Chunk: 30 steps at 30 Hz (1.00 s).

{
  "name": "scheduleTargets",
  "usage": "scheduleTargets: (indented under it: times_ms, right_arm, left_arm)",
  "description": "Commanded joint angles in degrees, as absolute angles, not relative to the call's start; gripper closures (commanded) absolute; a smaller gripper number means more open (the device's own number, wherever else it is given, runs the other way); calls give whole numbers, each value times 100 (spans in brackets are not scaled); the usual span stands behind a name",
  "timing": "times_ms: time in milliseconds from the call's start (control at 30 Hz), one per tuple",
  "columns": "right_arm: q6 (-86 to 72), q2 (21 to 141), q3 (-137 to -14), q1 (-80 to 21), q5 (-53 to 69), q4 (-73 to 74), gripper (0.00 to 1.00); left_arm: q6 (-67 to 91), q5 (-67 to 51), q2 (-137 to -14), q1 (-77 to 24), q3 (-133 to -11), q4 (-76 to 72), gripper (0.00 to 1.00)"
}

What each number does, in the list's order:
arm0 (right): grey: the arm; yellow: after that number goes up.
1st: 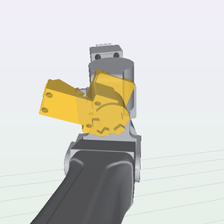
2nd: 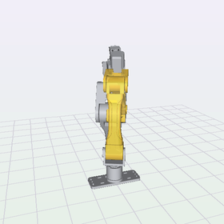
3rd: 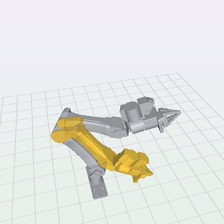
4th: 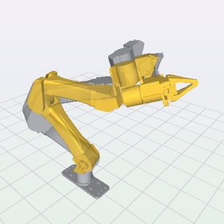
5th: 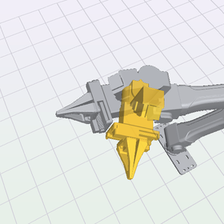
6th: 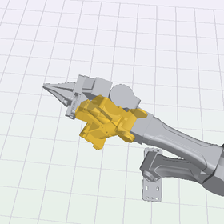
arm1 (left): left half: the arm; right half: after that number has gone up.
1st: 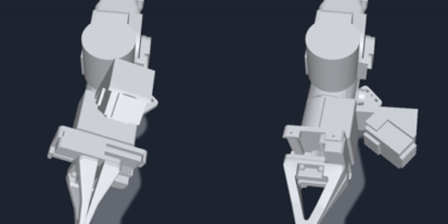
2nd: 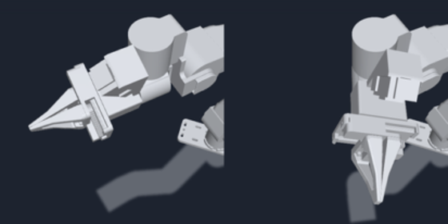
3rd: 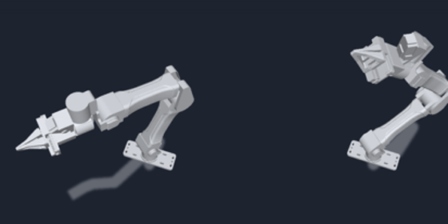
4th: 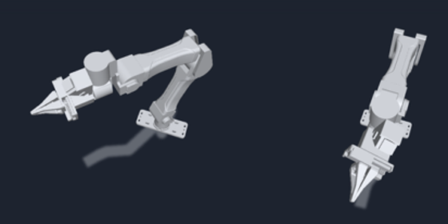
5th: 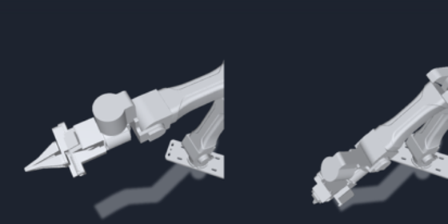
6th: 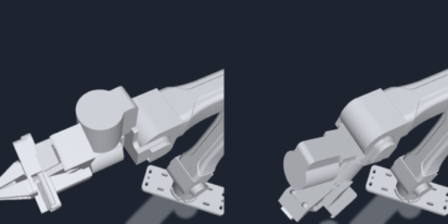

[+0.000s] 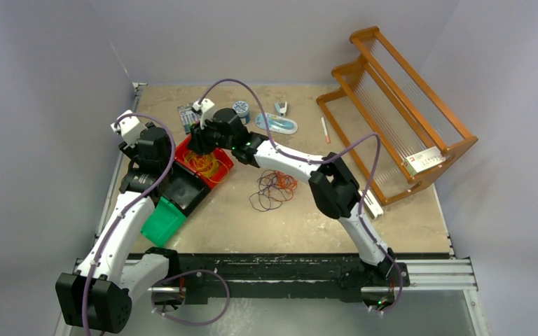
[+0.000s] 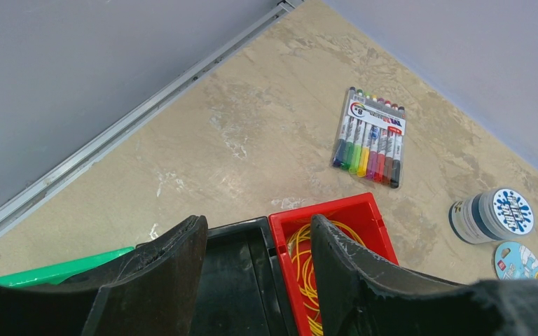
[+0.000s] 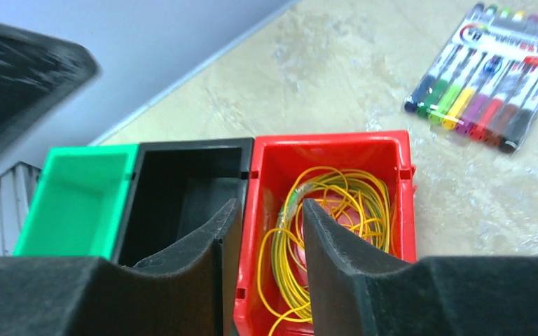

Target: Untangle the cables

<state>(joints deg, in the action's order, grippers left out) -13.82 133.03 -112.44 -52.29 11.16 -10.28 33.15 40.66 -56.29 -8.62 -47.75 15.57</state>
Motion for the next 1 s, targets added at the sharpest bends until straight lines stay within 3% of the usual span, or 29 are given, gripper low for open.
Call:
scheduleTargets:
  times_ms: [0, 367, 967]
  right_arm:
    - [-1284, 12690, -10966, -5220, 955, -1418, 58]
    - [-1705, 11274, -8647, -5138, 386, -2186, 53]
    - [-3400, 10678, -6523, -4680, 427, -3212, 52]
  left_arm:
    - [3155, 4034, -5581, -804, -4952, 1480, 45]
    - [3048, 3646, -5592, -787, -4949, 1402, 45]
    - [2093, 690, -6984, -960, -5320, 1427, 49]
